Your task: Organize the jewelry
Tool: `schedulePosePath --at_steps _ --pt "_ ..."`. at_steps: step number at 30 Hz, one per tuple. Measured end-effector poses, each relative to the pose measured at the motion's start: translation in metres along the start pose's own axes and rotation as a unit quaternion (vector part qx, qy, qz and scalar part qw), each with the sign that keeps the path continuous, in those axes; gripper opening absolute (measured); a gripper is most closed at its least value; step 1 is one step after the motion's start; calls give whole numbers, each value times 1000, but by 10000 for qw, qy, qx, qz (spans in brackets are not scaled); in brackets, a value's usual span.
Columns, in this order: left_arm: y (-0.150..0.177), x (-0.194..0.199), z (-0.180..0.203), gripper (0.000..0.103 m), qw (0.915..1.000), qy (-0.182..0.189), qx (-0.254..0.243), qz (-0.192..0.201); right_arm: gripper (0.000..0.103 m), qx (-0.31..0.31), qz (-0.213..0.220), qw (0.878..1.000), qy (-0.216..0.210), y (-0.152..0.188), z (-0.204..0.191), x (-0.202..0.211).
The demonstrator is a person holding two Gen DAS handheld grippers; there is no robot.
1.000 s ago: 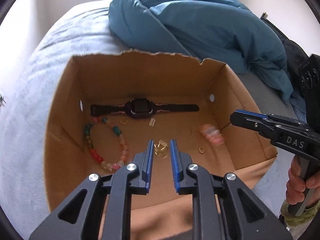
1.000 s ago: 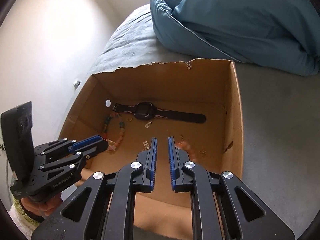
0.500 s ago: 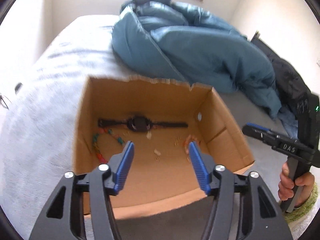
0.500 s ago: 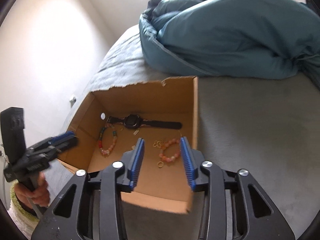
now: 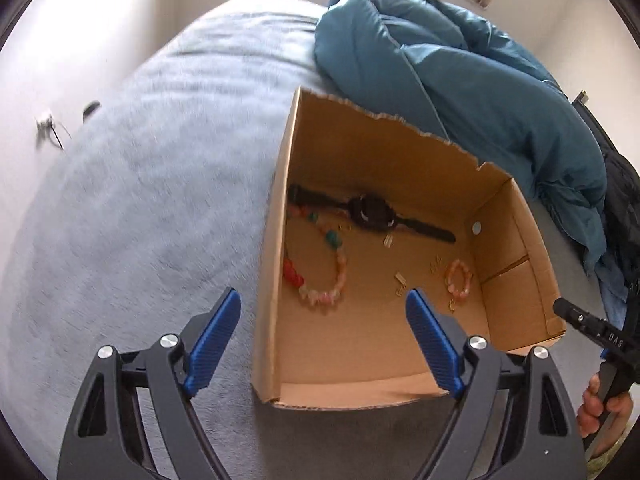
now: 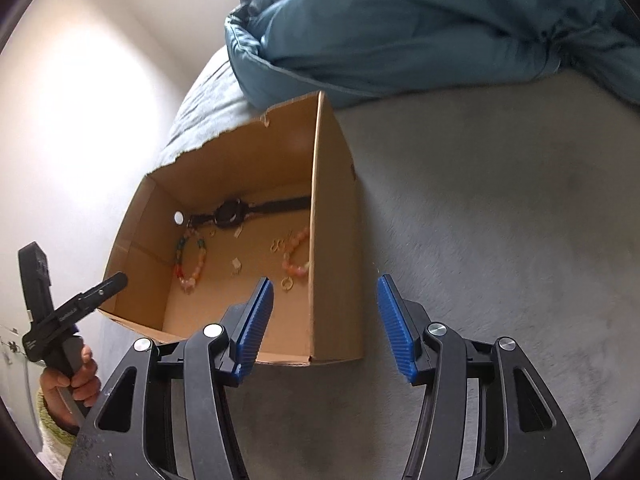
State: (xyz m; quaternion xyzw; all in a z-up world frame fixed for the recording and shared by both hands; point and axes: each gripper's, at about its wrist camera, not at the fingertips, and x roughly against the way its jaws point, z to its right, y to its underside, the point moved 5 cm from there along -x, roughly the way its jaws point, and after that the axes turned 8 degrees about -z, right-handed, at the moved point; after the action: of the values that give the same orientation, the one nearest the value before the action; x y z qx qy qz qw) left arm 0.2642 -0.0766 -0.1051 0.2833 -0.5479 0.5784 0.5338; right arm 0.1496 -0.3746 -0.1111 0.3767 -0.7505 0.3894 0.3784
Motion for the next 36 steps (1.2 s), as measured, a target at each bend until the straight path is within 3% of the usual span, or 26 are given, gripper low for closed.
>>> schedulePosePath --at_steps 2,5,6,7,19,36 --pt "2 -10 2 82 9998 104 80 -157 50 -1 -65 9999 110 0 0 -8" --pt "4 -14 5 82 9997 93 84 -211 29 -79 -177 9997 111 0 0 -16" --pt "4 -14 6 83 9997 61 69 -215 17 -89 -202 9997 98 0 0 -17" --pt "4 -14 6 82 9997 57 63 -216 13 -68 -235 9996 122 1 -1 -20" --pt "22 11 14 82 9999 42 -107 -111 13 169 -18 9992 358 14 -11 10" --pt "148 62 14 82 9992 322 -241 60 13 236 -8 9991 358 116 -4 53"
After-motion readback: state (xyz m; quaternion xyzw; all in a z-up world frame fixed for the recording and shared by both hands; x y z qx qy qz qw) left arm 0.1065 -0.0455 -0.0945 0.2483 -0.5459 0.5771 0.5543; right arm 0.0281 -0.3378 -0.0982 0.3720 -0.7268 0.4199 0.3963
